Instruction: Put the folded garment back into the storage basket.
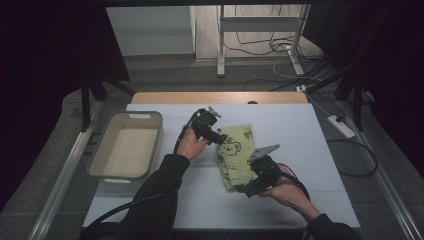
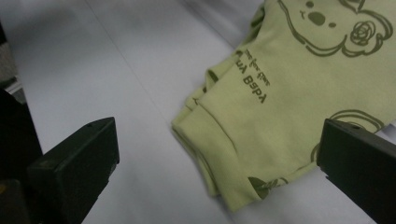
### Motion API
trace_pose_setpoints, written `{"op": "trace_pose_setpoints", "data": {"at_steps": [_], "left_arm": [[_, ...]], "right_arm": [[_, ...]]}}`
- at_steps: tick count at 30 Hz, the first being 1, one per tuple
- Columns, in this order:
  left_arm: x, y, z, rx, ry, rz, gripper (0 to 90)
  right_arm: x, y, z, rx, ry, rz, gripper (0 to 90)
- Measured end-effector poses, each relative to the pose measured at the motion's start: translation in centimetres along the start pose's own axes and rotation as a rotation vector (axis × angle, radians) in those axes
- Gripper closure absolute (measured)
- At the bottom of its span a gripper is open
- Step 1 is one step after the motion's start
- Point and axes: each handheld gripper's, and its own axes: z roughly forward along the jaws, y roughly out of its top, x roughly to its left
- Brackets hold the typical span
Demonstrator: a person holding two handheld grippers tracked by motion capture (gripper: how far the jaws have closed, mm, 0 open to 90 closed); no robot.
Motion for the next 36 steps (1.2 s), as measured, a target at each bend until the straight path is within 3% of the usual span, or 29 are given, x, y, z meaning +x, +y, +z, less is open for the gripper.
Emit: {"op": "trace_pose_setpoints", "data": {"at_steps": [8, 18, 30, 36], "left_arm": [[-0.1, -0.1, 1.0, 0.014, 0.018, 0.013, 0.0], [0.0, -0.5, 2.1, 0.035, 0.026, 0.01, 0.0], [0.3, -1.0, 3.2, 0.079, 0.023, 0.012, 0.0], [0.7, -1.4, 3.6, 0.097, -0.016, -0.033, 0.1]], "right_arm": [[-0.1, -0.2, 0.9, 0.036, -0.005, -0.02, 0.0], [-0.1, -0.7, 2.4, 0.073, 0.024, -0.047, 0.0], [-0.1, -1.4, 4.0, 0.161, 0.024, -0.072, 0.0], [0.1, -1.7, 4.5, 0.183, 0.017, -0.105, 0.2]]}}
